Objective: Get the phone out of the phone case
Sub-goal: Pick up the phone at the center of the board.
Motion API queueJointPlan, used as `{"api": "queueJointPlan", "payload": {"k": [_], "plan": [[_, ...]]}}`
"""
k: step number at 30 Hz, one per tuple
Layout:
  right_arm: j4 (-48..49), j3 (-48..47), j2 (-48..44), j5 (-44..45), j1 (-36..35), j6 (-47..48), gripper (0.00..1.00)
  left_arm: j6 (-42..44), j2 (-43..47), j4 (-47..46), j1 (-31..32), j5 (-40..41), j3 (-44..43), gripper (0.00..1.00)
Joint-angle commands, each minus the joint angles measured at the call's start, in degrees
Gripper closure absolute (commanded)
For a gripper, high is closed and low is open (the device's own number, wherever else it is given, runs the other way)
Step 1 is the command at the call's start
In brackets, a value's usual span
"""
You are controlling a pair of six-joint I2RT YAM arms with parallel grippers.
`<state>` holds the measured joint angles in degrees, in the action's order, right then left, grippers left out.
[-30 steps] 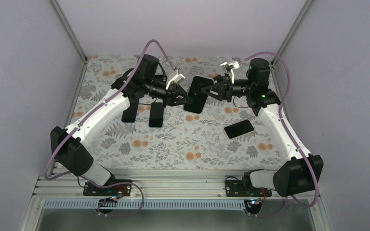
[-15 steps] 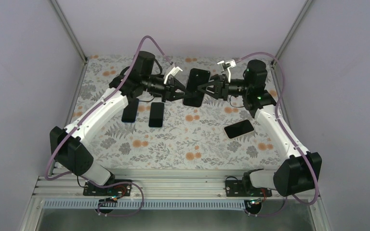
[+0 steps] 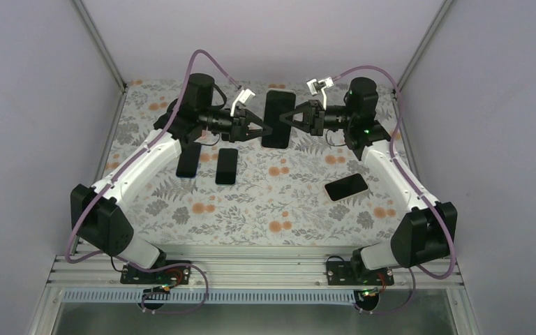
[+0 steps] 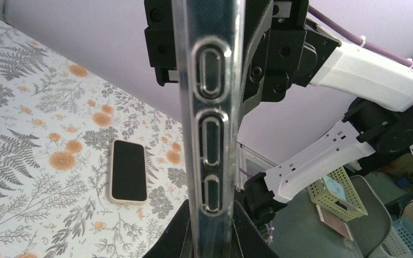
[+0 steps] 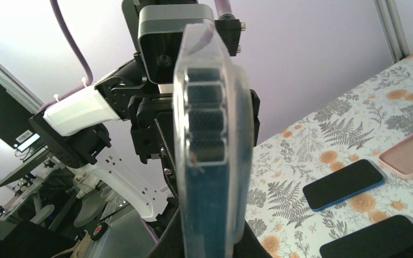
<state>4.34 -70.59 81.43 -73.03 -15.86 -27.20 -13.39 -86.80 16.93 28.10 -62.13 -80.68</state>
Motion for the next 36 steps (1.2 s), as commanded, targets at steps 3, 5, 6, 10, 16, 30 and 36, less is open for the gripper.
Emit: {"api": "queueJointPlan", "payload": {"k": [3, 5, 6, 10, 16, 30, 36], "plan": [[4.61, -0.92, -0.12, 0.44, -0.77, -5.36, 0.96, 0.87, 2.4, -2.78, -0.06, 0.0, -0.1, 0.97], [4.52, -1.01, -0.61, 0.14, -0.78, -5.36, 0.96, 2.1, 2.25, -2.09, -0.11, 0.21, -0.45, 0.86], [4.36, -0.95, -1.06, 0.03, -0.78, -5.4, 0.96, 2.85, 2.09, -1.41, -0.14, 0.4, -0.79, 0.77], [4.05, -1.18, -2.31, 0.0, -0.53, -5.14, 0.96, 6.25, 1.82, 1.46, -0.62, 0.89, -2.42, 0.57], [4.07, -3.67, -1.36, 0.0, 0.32, -6.03, 0.96, 9.99, 4.5, 3.15, -1.82, 1.44, -0.72, 0.39], [9.8, -1.36, -3.56, -1.63, 2.78, -10.79, 0.96, 9.82, 5.99, 0.18, -2.46, -2.43, 2.28, 0.51], [11.23, -1.09, -3.97, -2.36, 3.42, -12.22, 0.96, 9.94, 6.06, -1.04, -1.43, -4.65, 3.76, 0.57]]}}
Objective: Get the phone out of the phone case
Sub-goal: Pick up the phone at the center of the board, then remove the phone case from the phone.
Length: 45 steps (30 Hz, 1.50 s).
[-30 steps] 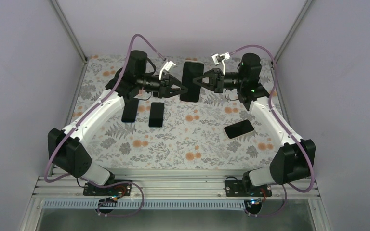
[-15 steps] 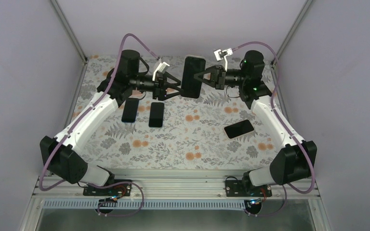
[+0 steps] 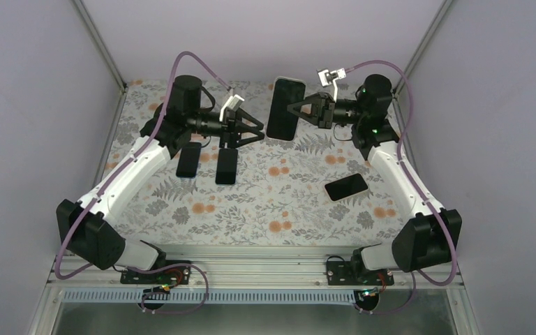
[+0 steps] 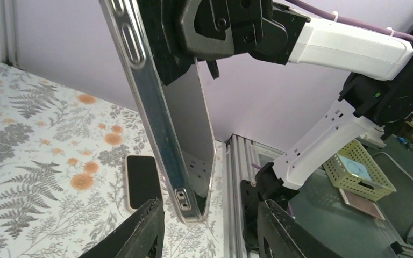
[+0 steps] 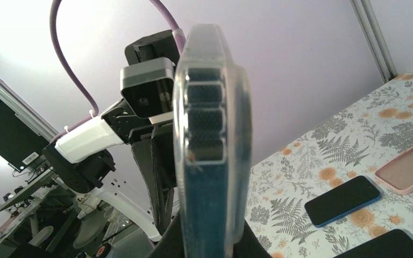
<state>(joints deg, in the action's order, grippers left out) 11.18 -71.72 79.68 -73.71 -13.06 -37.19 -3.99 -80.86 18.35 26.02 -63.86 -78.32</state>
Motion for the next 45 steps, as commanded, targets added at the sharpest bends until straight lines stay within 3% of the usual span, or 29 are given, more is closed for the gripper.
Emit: {"api": "queueJointPlan", "payload": {"k": [1, 10, 22, 45], "plan": [[4.98, 0.18, -2.29, -1.82, 0.69, -2.63, 0.96, 0.68, 0.21, -2.44, 0.92, -2.83, 1.75, 0.57], [7.02, 1.09, -3.09, -2.48, 0.83, -3.85, 0.96, 0.36, -1.47, -2.15, 2.23, -1.84, 1.22, 0.68], [7.75, 2.03, -4.05, -3.25, 1.38, -3.92, 0.96, 1.68, -3.69, -0.57, 3.66, -1.8, -1.1, 0.75], [11.29, 5.08, -5.81, -3.17, 2.64, -6.89, 0.96, 3.63, -3.26, -0.62, 4.83, -4.27, -1.31, 0.8]]}}
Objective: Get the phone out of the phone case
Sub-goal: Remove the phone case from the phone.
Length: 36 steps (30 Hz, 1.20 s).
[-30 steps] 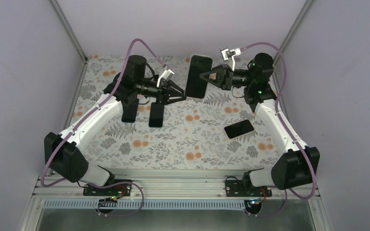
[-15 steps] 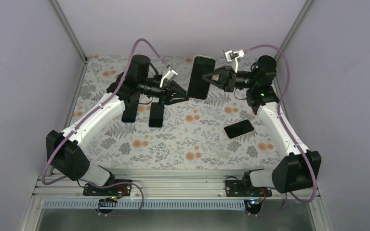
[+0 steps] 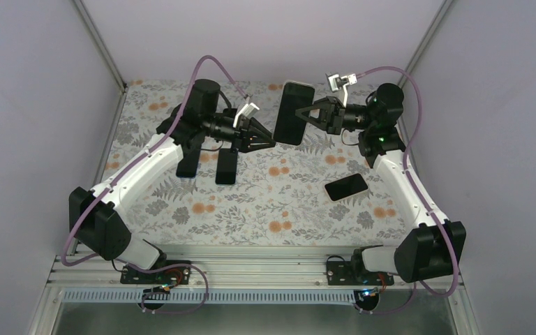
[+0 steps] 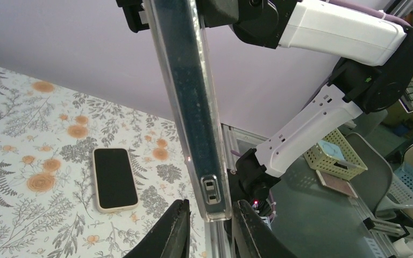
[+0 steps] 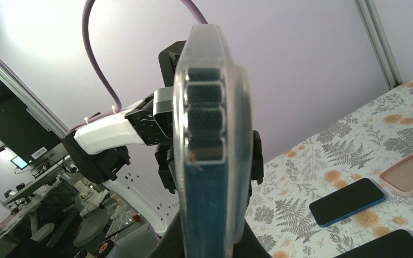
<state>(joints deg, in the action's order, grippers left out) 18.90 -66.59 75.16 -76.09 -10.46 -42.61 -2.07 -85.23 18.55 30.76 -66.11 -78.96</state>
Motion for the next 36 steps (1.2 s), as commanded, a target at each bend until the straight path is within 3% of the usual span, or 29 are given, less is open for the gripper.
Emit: {"api": "queueJointPlan", "payload": {"k": [1, 36], "plan": [[3.78, 0.07, -1.26, -0.81, 0.01, -1.62, 0.96, 1.7, 1.13, -0.78, 0.09, -1.93, -0.67, 0.8], [10.79, 2.81, -3.92, -4.01, -0.02, -6.87, 0.96, 0.02, -1.6, -0.67, -1.63, 4.71, -1.47, 0.92]]}}
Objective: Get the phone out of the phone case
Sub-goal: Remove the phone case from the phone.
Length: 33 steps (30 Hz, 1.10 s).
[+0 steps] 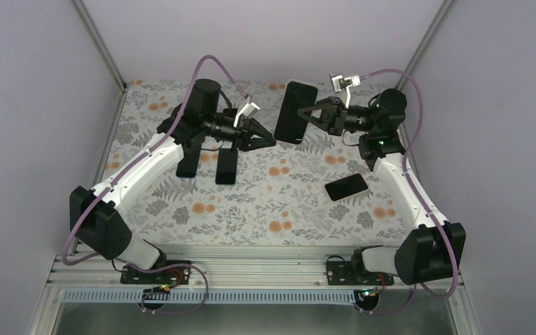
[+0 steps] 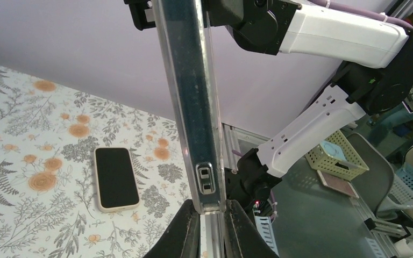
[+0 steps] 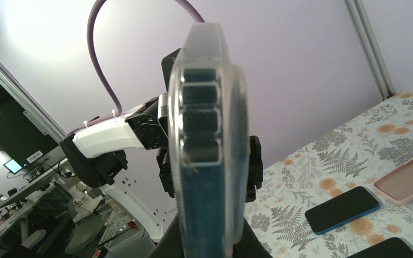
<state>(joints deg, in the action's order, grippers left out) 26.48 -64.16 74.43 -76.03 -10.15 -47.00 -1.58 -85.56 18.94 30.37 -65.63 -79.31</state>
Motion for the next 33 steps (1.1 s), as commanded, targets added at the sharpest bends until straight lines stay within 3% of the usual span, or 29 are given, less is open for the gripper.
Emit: {"api": "queueJointPlan", "payload": {"k": [1, 33], "plan": [[3.46, 0.43, -3.18, -4.09, -0.35, -2.6, 0.96, -0.63, -1.32, -1.02, -1.27, 4.27, -1.18, 0.92], [4.7, 1.32, -3.59, -7.13, -2.74, -1.65, 0.96, -5.48, -2.23, -3.67, -4.84, 8.43, 0.91, 0.94]]}}
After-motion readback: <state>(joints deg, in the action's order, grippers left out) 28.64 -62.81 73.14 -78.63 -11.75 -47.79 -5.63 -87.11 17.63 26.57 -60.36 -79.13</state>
